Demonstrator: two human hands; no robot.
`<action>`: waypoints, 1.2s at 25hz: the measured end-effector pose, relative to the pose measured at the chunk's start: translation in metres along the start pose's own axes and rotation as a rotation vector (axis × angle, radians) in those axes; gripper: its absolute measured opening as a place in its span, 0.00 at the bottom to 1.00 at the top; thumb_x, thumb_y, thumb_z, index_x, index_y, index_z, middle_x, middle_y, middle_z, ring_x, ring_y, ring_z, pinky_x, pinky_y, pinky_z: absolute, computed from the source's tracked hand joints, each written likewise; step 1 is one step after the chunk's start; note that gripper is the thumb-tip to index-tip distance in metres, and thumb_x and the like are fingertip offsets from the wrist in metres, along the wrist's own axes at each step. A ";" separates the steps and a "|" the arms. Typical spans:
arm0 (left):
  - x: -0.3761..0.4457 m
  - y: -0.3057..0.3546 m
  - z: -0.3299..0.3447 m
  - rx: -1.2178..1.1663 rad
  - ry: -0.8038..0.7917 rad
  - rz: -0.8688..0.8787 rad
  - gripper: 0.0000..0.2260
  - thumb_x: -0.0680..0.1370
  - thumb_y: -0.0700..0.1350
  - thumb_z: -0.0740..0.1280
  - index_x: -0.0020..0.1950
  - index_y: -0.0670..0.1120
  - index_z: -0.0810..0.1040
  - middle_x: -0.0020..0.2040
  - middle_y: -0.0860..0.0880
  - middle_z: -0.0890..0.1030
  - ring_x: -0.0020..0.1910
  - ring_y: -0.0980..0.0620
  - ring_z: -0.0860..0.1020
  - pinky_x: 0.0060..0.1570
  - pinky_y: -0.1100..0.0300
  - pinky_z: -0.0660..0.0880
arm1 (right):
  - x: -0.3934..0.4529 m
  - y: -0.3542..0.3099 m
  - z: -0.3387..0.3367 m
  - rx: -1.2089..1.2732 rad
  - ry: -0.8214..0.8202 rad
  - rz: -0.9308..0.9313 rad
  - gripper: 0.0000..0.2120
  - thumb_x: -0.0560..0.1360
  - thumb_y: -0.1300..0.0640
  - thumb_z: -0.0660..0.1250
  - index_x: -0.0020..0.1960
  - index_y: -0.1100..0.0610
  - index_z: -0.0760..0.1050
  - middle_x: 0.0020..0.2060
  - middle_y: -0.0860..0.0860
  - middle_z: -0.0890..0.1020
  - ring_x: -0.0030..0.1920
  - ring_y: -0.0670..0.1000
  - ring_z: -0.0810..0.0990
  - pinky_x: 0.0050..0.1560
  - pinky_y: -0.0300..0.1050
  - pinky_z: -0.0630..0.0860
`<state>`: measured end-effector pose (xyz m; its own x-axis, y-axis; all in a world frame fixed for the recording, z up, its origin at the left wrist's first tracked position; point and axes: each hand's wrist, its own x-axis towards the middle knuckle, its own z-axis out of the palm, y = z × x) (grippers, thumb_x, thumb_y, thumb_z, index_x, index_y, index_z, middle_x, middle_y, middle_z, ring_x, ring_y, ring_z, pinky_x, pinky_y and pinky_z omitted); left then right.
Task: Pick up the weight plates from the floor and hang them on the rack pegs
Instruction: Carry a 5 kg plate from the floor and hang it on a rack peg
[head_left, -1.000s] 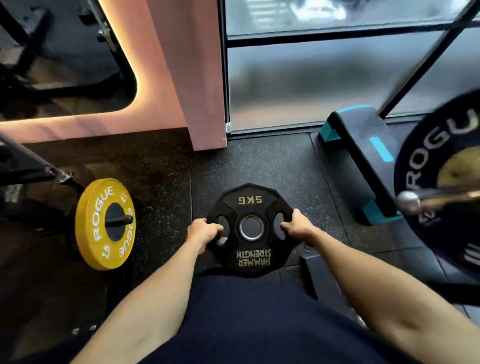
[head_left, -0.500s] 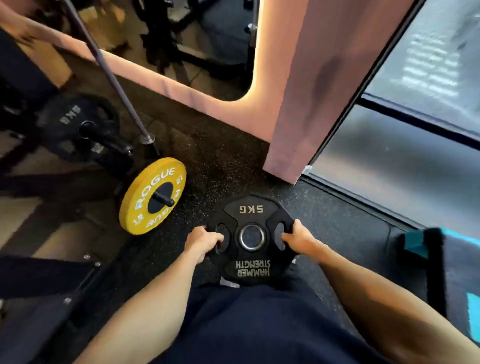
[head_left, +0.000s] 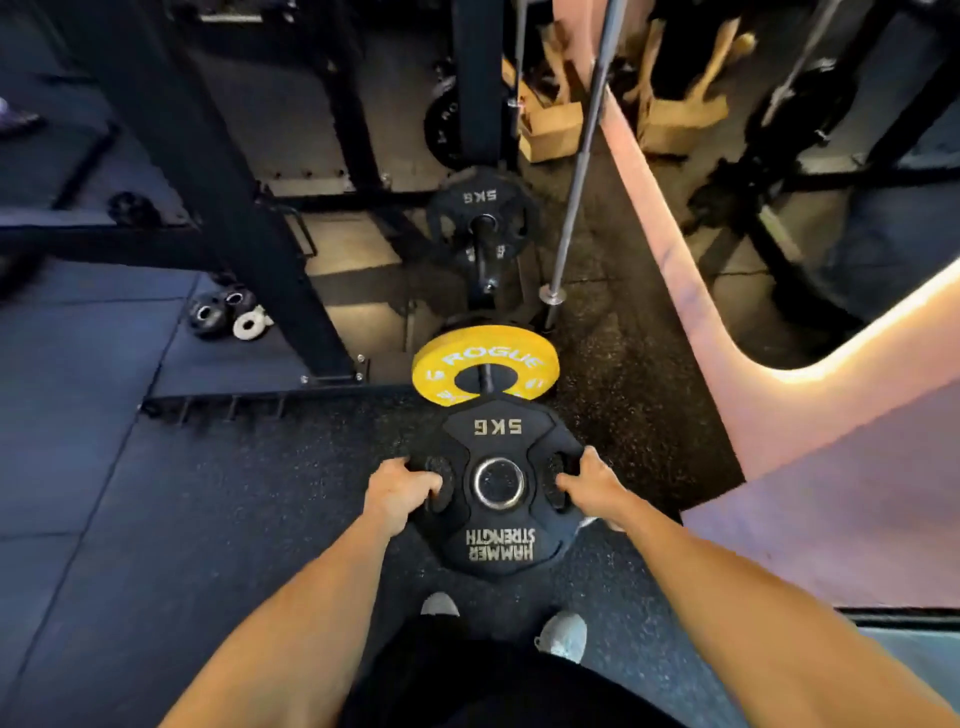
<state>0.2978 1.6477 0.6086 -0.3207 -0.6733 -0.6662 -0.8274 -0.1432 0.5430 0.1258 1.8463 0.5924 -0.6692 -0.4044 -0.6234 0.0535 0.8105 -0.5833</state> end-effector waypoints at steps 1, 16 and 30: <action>-0.003 0.006 -0.006 -0.045 0.025 0.014 0.07 0.62 0.42 0.72 0.39 0.46 0.83 0.42 0.44 0.83 0.41 0.45 0.80 0.36 0.55 0.75 | 0.002 -0.014 -0.007 -0.027 0.009 -0.050 0.16 0.75 0.56 0.66 0.57 0.62 0.64 0.55 0.60 0.76 0.57 0.60 0.75 0.53 0.52 0.74; 0.013 0.204 -0.129 -0.148 0.251 0.437 0.06 0.64 0.43 0.72 0.38 0.47 0.79 0.37 0.49 0.79 0.39 0.48 0.78 0.35 0.59 0.73 | 0.025 -0.218 -0.123 0.083 0.261 -0.432 0.17 0.74 0.55 0.67 0.57 0.59 0.64 0.55 0.56 0.75 0.54 0.55 0.75 0.43 0.50 0.76; 0.142 0.210 -0.059 -0.205 0.430 0.602 0.05 0.65 0.46 0.72 0.38 0.46 0.82 0.37 0.46 0.83 0.43 0.45 0.81 0.38 0.57 0.78 | 0.186 -0.188 -0.111 -0.012 0.393 -0.657 0.16 0.75 0.56 0.67 0.57 0.61 0.65 0.54 0.59 0.77 0.51 0.56 0.76 0.49 0.49 0.73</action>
<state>0.1063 1.4791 0.6583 -0.4468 -0.8946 0.0094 -0.4508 0.2342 0.8614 -0.0912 1.6655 0.6438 -0.7752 -0.6263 0.0821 -0.4531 0.4608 -0.7631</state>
